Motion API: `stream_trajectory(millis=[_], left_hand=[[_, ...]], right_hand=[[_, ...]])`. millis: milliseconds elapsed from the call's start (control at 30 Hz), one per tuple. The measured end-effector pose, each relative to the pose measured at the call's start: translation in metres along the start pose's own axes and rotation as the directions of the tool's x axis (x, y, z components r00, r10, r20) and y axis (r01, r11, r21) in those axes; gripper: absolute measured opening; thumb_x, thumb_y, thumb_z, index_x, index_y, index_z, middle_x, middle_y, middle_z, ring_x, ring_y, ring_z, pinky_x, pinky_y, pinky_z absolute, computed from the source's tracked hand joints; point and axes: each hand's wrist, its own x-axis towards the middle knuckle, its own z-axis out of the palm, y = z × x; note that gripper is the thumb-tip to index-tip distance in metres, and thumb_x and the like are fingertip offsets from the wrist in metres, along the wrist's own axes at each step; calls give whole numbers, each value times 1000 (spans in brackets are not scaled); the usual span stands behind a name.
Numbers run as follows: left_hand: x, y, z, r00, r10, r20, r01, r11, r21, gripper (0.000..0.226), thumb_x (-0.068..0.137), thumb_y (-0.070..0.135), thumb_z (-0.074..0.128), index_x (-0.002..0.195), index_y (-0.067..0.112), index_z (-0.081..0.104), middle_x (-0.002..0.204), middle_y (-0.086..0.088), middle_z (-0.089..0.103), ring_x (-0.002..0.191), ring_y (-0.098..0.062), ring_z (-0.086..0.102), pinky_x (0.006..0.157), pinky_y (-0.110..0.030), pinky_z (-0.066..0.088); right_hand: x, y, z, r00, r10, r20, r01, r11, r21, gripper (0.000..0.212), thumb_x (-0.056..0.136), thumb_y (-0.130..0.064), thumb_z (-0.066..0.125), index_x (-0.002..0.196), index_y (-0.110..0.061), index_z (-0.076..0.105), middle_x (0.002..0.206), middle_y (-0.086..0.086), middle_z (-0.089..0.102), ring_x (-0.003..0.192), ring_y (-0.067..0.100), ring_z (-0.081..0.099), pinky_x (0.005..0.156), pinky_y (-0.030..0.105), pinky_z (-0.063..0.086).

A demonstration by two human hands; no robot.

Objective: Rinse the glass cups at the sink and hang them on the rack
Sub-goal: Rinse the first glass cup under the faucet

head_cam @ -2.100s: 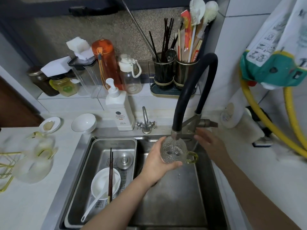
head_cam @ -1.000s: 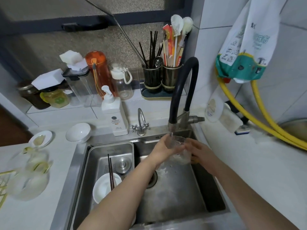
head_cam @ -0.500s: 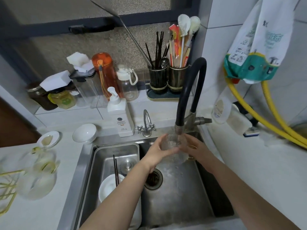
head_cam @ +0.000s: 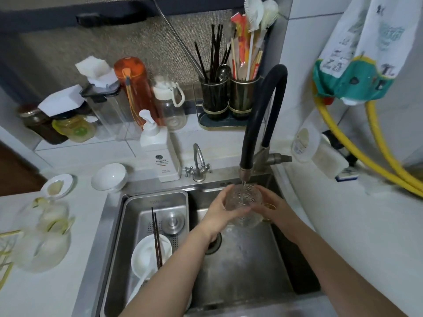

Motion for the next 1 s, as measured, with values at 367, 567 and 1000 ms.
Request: stream_trajectory(millis=[367,567,1000], left_hand=[[6,10,-11,1000,1,-11,-1,1000,-21,78,71,23,84,139,26,45,136,10,52,127,-8,49,109,-29,40],[-5,-1,-29,1000,23,13,-23,1000,7,70,74,13,82,133,30,48,130,11,55,108,13,56,92,-12,47],[0,5,-26,997,-62,41,62,998,8,68,74,24,82,133,34,51,139,10,52,131,-6,47,112,-31,38]], right_hand=[[8,-10,12,999,-38,-4,38,999,27,39,77,-38,74,112,-46,60,114,-17,66,105,3,63,83,26,53],[1,-1,26,998,-58,21,58,998,3,39,83,-23,72,116,-38,58,111,-15,67,102,4,65,81,22,56],[4,-6,20,1000,-19,-14,18,997,-77,29,82,-29,73,110,-31,65,106,-11,70,101,7,66,78,21,53]])
